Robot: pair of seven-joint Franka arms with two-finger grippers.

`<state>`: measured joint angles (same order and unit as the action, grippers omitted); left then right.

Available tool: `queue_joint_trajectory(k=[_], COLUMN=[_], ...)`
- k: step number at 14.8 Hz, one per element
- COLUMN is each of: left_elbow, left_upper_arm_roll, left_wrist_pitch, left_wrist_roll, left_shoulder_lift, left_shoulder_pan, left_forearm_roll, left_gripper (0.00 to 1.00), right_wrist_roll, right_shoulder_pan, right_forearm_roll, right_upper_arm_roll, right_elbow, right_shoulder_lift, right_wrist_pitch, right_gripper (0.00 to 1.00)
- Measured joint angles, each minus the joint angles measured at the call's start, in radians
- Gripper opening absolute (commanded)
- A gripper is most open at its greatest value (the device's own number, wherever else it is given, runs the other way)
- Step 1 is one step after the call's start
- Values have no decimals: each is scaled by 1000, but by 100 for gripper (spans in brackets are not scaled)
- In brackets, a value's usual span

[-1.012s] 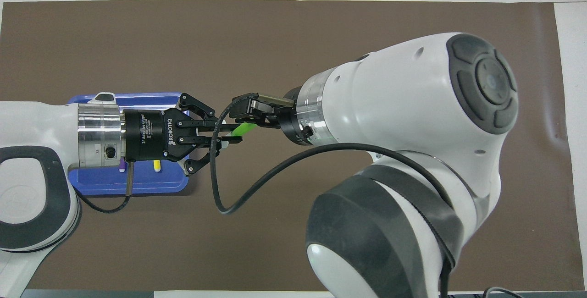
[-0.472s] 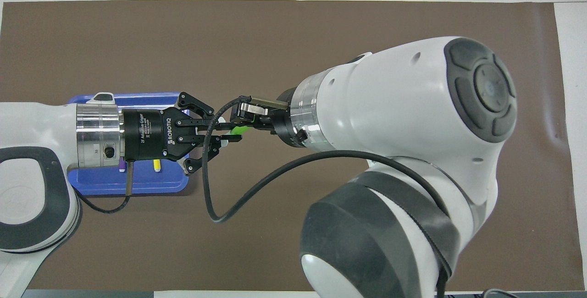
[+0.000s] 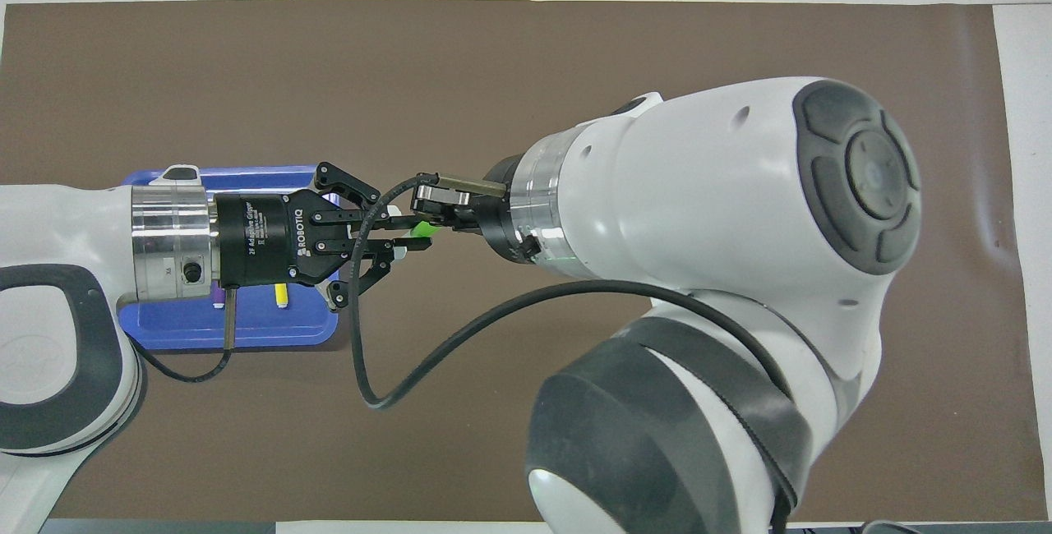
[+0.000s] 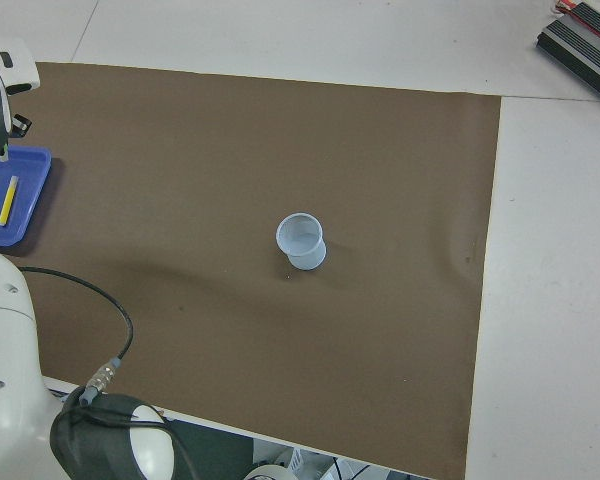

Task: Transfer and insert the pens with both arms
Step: 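Grasp the green pen's free end with the right gripper, then carry the green pen to the cup with the right gripper while the left gripper withdraws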

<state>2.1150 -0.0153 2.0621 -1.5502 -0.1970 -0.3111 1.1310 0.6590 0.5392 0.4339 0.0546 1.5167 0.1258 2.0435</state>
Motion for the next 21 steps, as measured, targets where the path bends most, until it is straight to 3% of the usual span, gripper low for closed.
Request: queue_joint_trajectory(k=[1, 2, 7, 11, 15, 18, 21], left_elbow=[0, 0, 0, 0, 6, 13, 13], left_upper_arm_roll=[0, 0, 0, 5, 9, 11, 12], left_wrist_pitch=[2, 3, 3, 3, 3, 3, 3], left_wrist_roll=[1, 1, 1, 1, 1, 3, 3], left_shoulder_lift=[-1, -2, -3, -3, -3, -3, -3], left_shoulder_pan=[0, 0, 0, 1, 3, 5, 5], left_forearm_roll=[0, 0, 0, 0, -2, -103, -224], left_gripper=[97, 100, 100, 100, 100, 100, 100], right_wrist_roll=[0, 0, -1, -1, -1, -2, -68], right_shoulder_pan=[0, 0, 0, 0, -18, -80, -162], right_forearm_roll=[0, 0, -9, -89, -204, -316, -361], right_upper_arm_roll=[0, 0, -3, -4, -13, -17, -18], right_elbow=[0, 0, 0, 1, 4, 32, 145], right_shoulder_lift=[0, 0, 0, 2, 1, -33, -129], right_wrist_pitch=[2, 7, 23, 20, -72, -149, -167], right_gripper=[0, 0, 0, 0, 0, 0, 0])
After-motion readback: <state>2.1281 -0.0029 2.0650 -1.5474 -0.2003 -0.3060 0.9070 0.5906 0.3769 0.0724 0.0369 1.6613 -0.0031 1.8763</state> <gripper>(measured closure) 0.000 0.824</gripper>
